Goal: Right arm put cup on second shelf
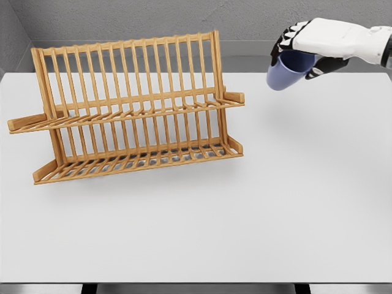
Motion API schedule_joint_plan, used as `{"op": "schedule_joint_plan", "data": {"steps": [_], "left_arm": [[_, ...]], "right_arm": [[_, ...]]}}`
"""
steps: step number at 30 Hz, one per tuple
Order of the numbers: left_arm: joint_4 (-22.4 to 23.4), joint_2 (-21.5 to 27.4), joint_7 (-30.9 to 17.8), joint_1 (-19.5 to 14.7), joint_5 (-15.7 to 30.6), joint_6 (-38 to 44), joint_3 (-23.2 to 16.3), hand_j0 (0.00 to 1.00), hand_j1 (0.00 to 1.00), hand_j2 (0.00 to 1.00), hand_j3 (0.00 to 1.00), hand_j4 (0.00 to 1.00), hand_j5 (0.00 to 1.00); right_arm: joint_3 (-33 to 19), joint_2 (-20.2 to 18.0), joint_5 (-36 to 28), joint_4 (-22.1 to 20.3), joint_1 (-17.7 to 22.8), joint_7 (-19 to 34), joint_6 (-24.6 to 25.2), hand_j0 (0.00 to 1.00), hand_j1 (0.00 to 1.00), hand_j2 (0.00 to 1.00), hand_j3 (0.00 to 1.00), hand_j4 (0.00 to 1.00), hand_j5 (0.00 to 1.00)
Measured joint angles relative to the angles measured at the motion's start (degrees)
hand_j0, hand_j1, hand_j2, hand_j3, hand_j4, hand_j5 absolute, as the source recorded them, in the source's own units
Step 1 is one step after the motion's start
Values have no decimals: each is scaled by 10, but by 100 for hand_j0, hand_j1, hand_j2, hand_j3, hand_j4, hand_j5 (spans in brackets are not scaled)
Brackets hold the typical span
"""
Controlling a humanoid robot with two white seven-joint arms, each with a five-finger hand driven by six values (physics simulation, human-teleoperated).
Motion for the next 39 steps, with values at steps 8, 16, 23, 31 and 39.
{"op": "schedule_joint_plan", "data": {"steps": [8,16,23,31,39], "left_arm": [[0,0,0,0,0,0,0,100,100,100,100,100,100],[0,0,0,0,0,0,0,100,100,100,100,100,100],[0,0,0,0,0,0,0,100,100,100,100,100,100],[0,0,0,0,0,0,0,100,100,100,100,100,100],[0,0,0,0,0,0,0,100,100,100,100,100,100]], "right_arm": [[-4,0,0,-49,-1,0,0,60,60,60,60,60,60],[-5,1,0,-97,-6,0,1,60,60,60,60,60,60],[-5,1,0,-131,-7,0,1,60,60,60,60,60,60],[-5,2,1,-151,-11,0,1,60,60,60,60,60,60],[-4,13,1,-169,-15,0,2,60,60,60,60,60,60]]}}
